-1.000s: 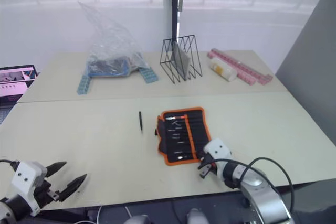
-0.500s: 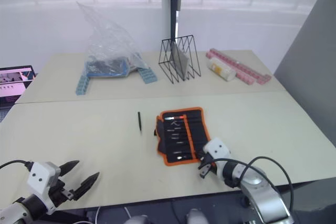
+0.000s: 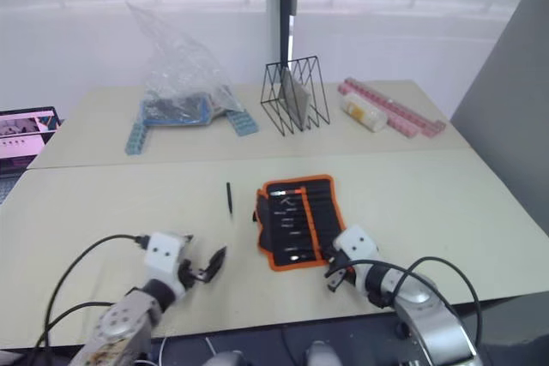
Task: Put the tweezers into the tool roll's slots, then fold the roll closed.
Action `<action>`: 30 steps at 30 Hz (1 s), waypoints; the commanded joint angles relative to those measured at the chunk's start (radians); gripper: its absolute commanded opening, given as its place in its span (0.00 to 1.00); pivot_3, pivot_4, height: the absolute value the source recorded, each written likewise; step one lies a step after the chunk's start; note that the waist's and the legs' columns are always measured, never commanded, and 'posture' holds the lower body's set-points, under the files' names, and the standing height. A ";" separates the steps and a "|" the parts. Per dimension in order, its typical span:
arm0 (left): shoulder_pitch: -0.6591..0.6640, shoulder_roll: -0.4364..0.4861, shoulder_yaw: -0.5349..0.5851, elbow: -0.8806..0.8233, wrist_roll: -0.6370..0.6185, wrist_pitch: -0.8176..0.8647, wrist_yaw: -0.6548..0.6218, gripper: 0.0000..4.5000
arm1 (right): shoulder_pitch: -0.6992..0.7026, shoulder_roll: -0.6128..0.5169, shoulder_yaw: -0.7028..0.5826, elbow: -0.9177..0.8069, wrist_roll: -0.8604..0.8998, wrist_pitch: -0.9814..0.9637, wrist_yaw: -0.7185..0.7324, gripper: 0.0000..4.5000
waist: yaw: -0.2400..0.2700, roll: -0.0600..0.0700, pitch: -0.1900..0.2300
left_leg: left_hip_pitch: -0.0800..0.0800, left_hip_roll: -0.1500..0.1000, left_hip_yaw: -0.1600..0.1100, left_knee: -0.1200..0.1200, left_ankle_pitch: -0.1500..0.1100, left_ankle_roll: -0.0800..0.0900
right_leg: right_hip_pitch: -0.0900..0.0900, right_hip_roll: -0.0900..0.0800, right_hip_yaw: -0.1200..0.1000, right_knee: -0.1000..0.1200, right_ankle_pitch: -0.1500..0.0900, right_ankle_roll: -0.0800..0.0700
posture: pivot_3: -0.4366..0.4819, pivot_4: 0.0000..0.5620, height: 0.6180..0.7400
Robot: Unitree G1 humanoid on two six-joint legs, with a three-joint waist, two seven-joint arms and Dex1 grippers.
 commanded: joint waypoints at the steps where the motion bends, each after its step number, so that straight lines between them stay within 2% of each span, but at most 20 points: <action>1: -0.066 -0.045 -0.032 0.053 0.054 -0.015 0.081 0.99 | 0.014 -0.016 0.017 0.042 -0.012 0.056 0.000 0.00 | 0.001 0.001 0.000 | 0.000 0.000 0.000 0.000 0.000 0.000 | 0.000 0.000 0.000 0.000 0.000 0.000 | 0.48 0.27 0.87; 10: -0.240 -0.165 -0.024 0.290 0.081 -0.088 0.188 0.99 | 0.001 -0.024 0.012 0.033 -0.008 0.076 -0.002 0.00 | 0.008 0.002 0.000 | -0.001 0.000 0.000 0.000 0.000 0.000 | 0.000 -0.001 0.000 -0.002 0.000 0.003 | 0.48 0.27 0.87; 18: -0.348 -0.172 -0.014 0.474 0.090 -0.142 0.196 0.99 | -0.003 -0.018 0.021 0.024 -0.009 0.085 -0.007 0.00 | 0.014 0.003 -0.001 | -0.001 0.000 0.000 0.000 0.001 -0.002 | 0.000 -0.001 -0.001 -0.002 0.001 0.004 | 0.48 0.27 0.87; 21: -0.358 -0.177 -0.015 0.491 0.087 -0.152 0.191 0.84 | -0.002 -0.015 0.021 0.020 -0.008 0.088 -0.011 0.00 | 0.015 0.004 -0.001 | -0.001 0.000 0.000 0.000 0.001 -0.002 | 0.000 -0.001 0.000 -0.002 0.001 0.004 | 0.48 0.27 0.87; 28: -0.355 -0.171 -0.027 0.490 0.090 -0.151 0.170 0.30 | 0.005 -0.011 0.020 0.012 -0.007 0.092 -0.017 0.00 | 0.015 0.004 -0.002 | -0.001 0.000 0.000 0.000 0.001 -0.002 | 0.001 -0.001 0.000 -0.002 0.001 0.005 | 0.48 0.27 0.87; 30: -0.355 -0.164 -0.024 0.491 0.091 -0.145 0.165 0.18 | 0.006 -0.008 0.021 0.011 -0.007 0.092 -0.020 0.00 | 0.014 0.004 -0.002 | -0.001 0.000 0.000 0.000 0.001 -0.002 | 0.000 -0.001 0.000 -0.002 0.001 0.005 | 0.48 0.27 0.87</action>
